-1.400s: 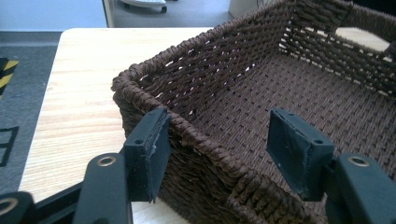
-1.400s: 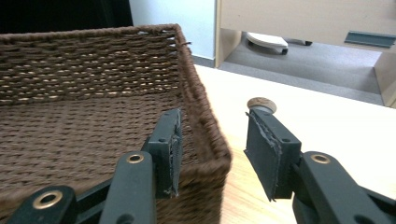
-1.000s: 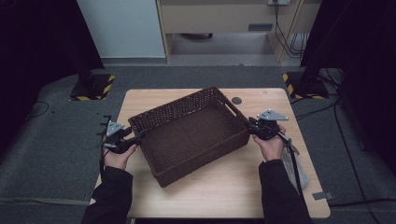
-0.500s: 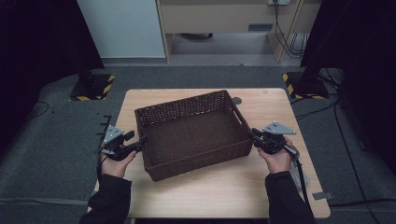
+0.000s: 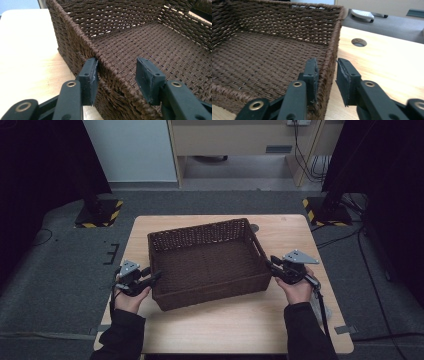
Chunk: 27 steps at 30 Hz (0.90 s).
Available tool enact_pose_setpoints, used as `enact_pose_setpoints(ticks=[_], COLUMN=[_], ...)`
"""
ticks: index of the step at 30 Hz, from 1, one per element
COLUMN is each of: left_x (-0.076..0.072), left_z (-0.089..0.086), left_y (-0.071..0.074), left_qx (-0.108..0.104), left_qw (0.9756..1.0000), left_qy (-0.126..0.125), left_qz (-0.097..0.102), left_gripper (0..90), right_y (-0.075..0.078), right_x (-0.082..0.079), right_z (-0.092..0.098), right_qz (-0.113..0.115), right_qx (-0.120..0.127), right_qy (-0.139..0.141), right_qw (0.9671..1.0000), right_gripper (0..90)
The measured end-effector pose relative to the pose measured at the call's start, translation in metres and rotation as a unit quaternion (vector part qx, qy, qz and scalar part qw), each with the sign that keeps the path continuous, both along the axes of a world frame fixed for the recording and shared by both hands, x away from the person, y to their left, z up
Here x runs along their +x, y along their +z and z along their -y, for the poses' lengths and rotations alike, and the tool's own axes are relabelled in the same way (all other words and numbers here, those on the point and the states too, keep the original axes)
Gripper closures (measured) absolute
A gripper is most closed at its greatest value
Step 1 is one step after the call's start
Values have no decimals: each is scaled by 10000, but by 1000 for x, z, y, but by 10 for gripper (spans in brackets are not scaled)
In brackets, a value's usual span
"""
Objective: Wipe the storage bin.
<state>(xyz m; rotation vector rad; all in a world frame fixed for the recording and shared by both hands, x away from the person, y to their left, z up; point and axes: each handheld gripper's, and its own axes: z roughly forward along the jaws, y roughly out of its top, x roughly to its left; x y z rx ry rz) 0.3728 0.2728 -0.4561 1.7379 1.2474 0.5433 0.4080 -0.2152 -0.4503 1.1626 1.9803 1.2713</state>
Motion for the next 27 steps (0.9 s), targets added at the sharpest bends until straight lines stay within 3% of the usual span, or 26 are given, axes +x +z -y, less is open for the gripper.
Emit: enact_pose_setpoints(ticks=[5,13,22,27], left_x=[13,33,34,35], left_z=[3,8,6,6], left_y=[0,-1,-2,-2], left_qx=[94,237,271,298], left_qw=[10000,9996,9992,9990], left_qy=[-19,-171,-290,-315], left_qz=[15,67,48,69], left_gripper=[544,575,592,587], right_y=[-2,-2,0,0], right_x=[-8,-33,-53,-55], right_z=[-1,5,3,3], right_qz=[-69,-120,-182,-191], right_qx=[-49,134,124,206], right_qy=[55,-58,-168,-225], right_qw=[9999,9998,9996,9994], right_gripper=[754,747,740,740])
